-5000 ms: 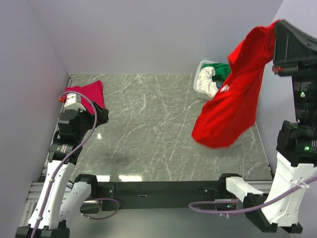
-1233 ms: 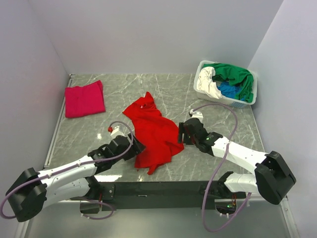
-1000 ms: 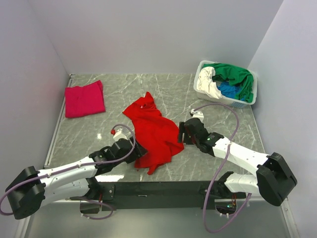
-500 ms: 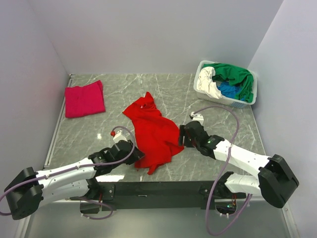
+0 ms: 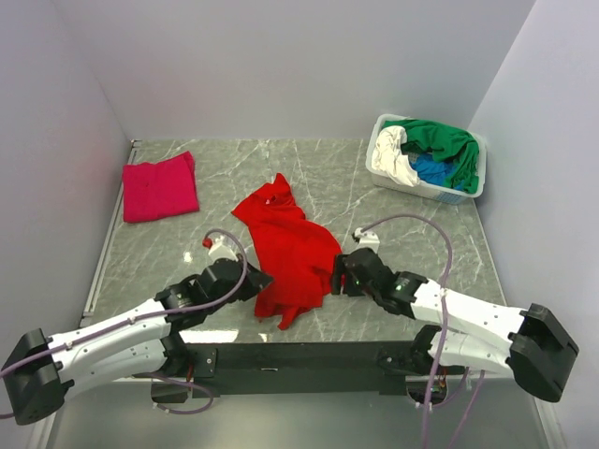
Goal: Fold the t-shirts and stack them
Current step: Flatten the tshirt out
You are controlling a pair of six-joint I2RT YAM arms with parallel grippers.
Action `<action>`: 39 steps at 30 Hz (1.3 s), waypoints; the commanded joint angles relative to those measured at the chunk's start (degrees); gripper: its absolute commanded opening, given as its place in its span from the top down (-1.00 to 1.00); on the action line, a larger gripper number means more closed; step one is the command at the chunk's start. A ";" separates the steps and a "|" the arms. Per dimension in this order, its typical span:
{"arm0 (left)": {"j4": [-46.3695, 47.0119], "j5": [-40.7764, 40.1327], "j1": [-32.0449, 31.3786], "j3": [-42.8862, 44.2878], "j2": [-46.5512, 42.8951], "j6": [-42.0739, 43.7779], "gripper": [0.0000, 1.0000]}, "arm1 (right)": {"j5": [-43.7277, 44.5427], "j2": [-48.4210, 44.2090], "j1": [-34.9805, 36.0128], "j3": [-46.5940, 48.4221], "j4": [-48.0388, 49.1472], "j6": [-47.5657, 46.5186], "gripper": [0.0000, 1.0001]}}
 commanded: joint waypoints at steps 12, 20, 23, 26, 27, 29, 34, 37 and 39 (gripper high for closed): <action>-3.50 -9.66 11.36 20.95 -0.19 18.15 0.99 | 5.08 2.47 9.61 -0.57 1.43 9.18 -0.45; -7.01 -8.87 16.73 22.19 -3.71 21.05 0.99 | 0.34 10.12 10.48 2.16 4.67 10.23 -0.46; -6.93 -8.70 17.61 22.28 -4.33 21.93 0.99 | -1.16 11.18 12.06 1.99 5.99 12.07 -0.46; -7.19 -7.74 18.49 22.98 -4.07 22.63 0.99 | -1.51 12.67 13.55 2.34 5.30 14.10 -0.45; -7.11 -7.56 18.67 23.07 -4.07 22.72 0.99 | -1.25 13.37 13.91 2.43 5.03 15.23 -0.45; -6.93 -6.94 18.93 22.98 -4.07 22.90 0.99 | -1.16 13.91 14.61 1.82 5.47 16.21 -0.45; -6.49 -5.89 19.81 22.54 -4.33 23.25 0.99 | 0.59 16.45 15.14 1.11 6.97 17.53 -0.42; -7.01 -5.62 20.25 22.89 -4.68 23.60 0.99 | 2.87 17.42 15.05 1.28 6.88 17.44 -0.24; -7.28 -5.71 20.51 23.07 -5.12 23.86 0.99 | 4.02 18.38 15.05 1.90 5.92 17.27 -0.08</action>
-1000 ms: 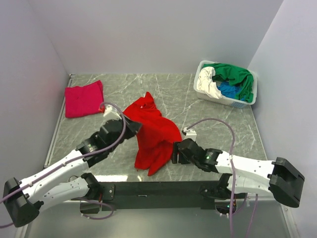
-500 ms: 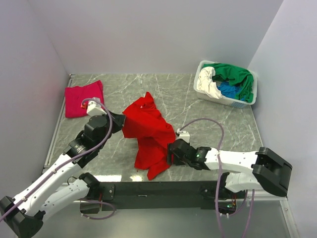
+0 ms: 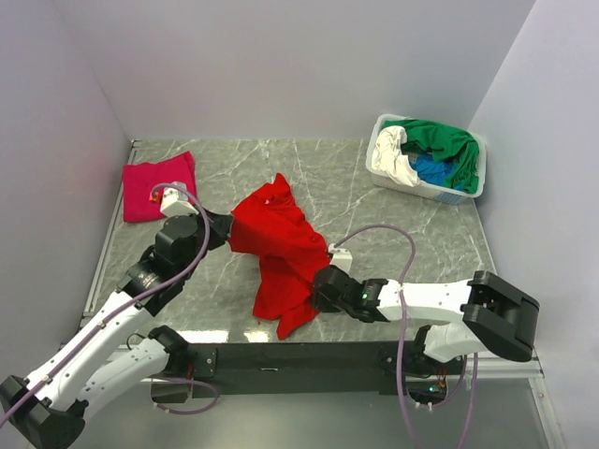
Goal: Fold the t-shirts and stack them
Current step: Flatten the tshirt out
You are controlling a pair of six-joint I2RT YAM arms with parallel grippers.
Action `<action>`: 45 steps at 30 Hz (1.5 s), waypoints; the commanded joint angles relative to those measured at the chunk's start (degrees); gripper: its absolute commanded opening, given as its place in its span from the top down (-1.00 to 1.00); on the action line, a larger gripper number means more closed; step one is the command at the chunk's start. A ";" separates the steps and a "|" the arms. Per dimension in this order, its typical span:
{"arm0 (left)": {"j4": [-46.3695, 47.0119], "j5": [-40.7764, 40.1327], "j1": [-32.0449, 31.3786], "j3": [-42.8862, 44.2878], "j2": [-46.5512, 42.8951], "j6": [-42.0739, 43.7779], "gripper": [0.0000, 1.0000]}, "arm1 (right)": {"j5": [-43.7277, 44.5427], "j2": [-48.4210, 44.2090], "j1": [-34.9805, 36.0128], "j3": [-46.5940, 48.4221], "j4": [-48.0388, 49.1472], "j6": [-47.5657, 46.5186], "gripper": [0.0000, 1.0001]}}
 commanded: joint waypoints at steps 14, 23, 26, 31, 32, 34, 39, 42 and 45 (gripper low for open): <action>-3.28 0.50 7.15 12.28 -2.68 7.41 0.99 | 24.28 -10.95 -8.89 17.39 -27.36 -9.94 1.00; -6.18 -1.08 9.26 14.24 -3.73 9.43 0.99 | 26.50 -15.28 -13.39 33.24 -29.05 -27.37 1.00; -7.93 -2.75 9.61 13.36 -4.96 9.35 0.99 | 22.20 -13.26 -10.85 29.74 -27.74 -24.48 1.00; -12.33 -8.62 9.79 13.35 -7.42 9.70 0.99 | 14.20 -8.87 -3.03 21.48 -26.94 -16.04 0.82; -13.64 -9.60 9.79 13.35 -7.78 9.70 0.99 | 10.35 -7.29 -0.23 20.59 -26.59 -13.94 0.47; -14.53 -11.45 9.79 13.35 -9.18 9.96 0.99 | 9.17 -6.31 2.68 18.92 -27.46 -11.73 0.11; -15.76 -13.57 9.79 13.97 -10.59 10.23 0.99 | 15.05 -10.69 0.60 17.86 -33.61 -8.11 -0.53; -15.15 -12.34 9.79 13.00 -10.59 10.05 0.99 | 9.98 -13.07 -7.73 13.31 -29.33 -11.71 -0.53; -14.88 -11.72 9.79 12.12 -10.15 9.96 0.99 | 7.77 -11.15 -11.35 11.36 -24.66 -13.47 -0.53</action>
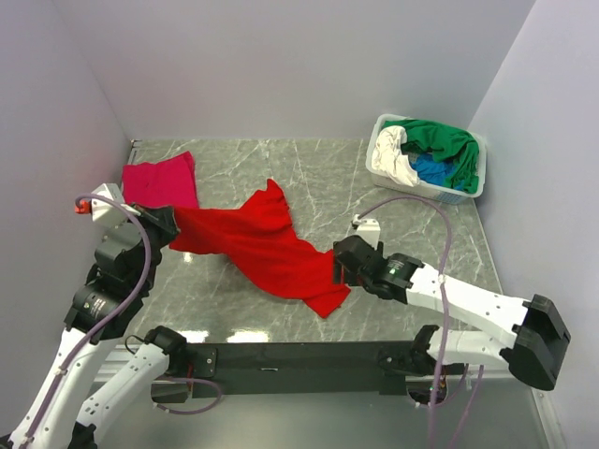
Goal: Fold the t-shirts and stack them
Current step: Flatten the tshirt out
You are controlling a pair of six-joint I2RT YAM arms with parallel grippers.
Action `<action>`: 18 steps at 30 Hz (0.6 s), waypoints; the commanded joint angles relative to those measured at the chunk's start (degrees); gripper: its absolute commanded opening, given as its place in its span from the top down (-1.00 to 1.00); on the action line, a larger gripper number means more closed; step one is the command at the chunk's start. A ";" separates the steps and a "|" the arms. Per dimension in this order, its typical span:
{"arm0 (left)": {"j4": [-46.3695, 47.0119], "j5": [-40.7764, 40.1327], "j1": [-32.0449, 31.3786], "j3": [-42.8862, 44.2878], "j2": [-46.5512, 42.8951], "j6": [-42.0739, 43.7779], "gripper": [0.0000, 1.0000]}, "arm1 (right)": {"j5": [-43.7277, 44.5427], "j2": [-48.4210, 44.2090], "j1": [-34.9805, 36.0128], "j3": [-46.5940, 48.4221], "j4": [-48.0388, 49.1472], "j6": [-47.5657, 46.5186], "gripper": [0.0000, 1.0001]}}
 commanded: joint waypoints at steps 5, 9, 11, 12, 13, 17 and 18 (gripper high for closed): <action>1.38 -0.42 0.30 -1.13 0.27 1.18 0.99 | -5.19 8.56 -4.18 -2.83 10.69 -2.44 -0.40; 0.77 -1.03 0.30 -0.95 0.27 1.70 0.99 | -6.42 12.25 -5.06 -3.54 14.30 -2.36 -0.30; 0.59 -1.30 0.30 -0.95 0.01 1.88 0.99 | -7.03 14.10 -5.76 -4.15 15.54 -2.45 -0.26; 0.59 -1.38 0.30 -1.04 -0.25 1.97 0.99 | -7.38 14.89 -5.85 -4.85 16.67 -2.45 -0.25; 0.59 -1.56 0.30 -1.04 -0.34 1.97 0.99 | -7.82 15.24 -6.03 -5.12 17.20 -2.62 -0.23; 0.33 -1.91 0.30 -1.04 -0.69 2.14 0.99 | -9.93 17.00 -6.73 -5.91 18.35 -2.18 -0.13; 0.24 -2.00 0.30 -1.04 -0.69 2.14 0.99 | -10.72 17.26 -6.73 -6.26 18.44 -2.01 -0.10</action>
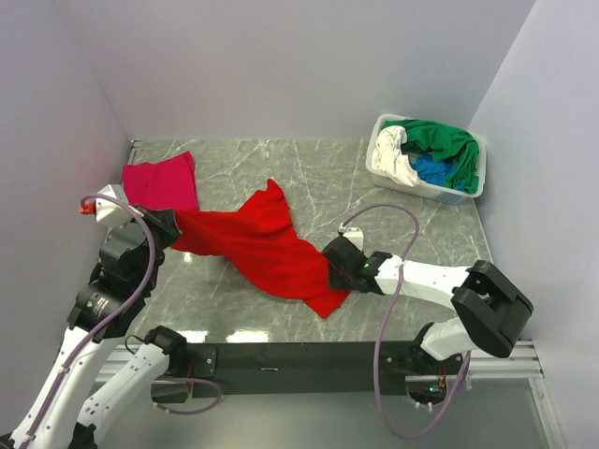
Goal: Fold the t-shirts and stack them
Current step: Flatten the tshirt out
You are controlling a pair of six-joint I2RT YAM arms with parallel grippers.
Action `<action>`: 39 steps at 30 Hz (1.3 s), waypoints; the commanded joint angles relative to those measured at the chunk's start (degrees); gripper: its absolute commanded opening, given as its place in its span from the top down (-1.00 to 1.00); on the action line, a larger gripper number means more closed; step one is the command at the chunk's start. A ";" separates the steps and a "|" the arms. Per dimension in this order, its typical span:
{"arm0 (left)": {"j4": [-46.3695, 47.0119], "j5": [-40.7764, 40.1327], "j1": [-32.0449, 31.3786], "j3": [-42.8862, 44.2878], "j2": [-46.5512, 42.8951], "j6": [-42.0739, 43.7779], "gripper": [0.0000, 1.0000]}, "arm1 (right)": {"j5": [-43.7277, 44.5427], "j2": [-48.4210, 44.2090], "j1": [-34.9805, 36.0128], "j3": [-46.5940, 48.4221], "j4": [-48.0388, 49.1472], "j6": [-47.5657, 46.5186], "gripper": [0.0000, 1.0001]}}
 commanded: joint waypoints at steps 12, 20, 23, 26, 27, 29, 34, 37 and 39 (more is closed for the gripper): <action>0.68 -2.16 0.30 0.63 -0.60 2.01 0.99 | 2.60 -2.96 -0.44 -0.18 -4.46 1.50 0.55; 1.11 -1.72 0.30 0.36 -0.17 1.93 0.99 | 7.44 -8.77 -0.53 1.66 -11.75 2.03 0.75; 1.11 -1.98 0.30 0.45 0.01 2.01 0.99 | 8.84 -10.00 -0.44 2.72 -14.65 2.11 0.85; 1.20 -2.16 0.30 0.62 0.27 2.36 0.99 | 11.12 -12.46 -0.52 4.38 -17.64 1.68 0.95; 1.46 -2.16 0.30 0.62 0.54 2.54 0.99 | 12.52 -13.68 -0.87 5.52 -19.12 1.15 0.98; 1.99 -2.33 0.30 0.36 1.06 2.80 0.99 | 13.33 -14.92 -2.10 6.84 -19.75 -0.08 1.00; 4.36 -0.05 0.56 1.94 5.28 3.77 0.99 | 12.71 -18.87 -9.30 13.07 -18.09 -7.79 1.00; 4.46 2.49 1.09 7.55 8.97 5.44 0.99 | 13.41 -19.32 -11.86 22.29 -20.01 -12.37 1.00; 4.45 4.43 1.35 12.98 10.55 6.58 0.99 | 15.17 -19.23 -11.95 31.05 -21.51 -15.62 1.00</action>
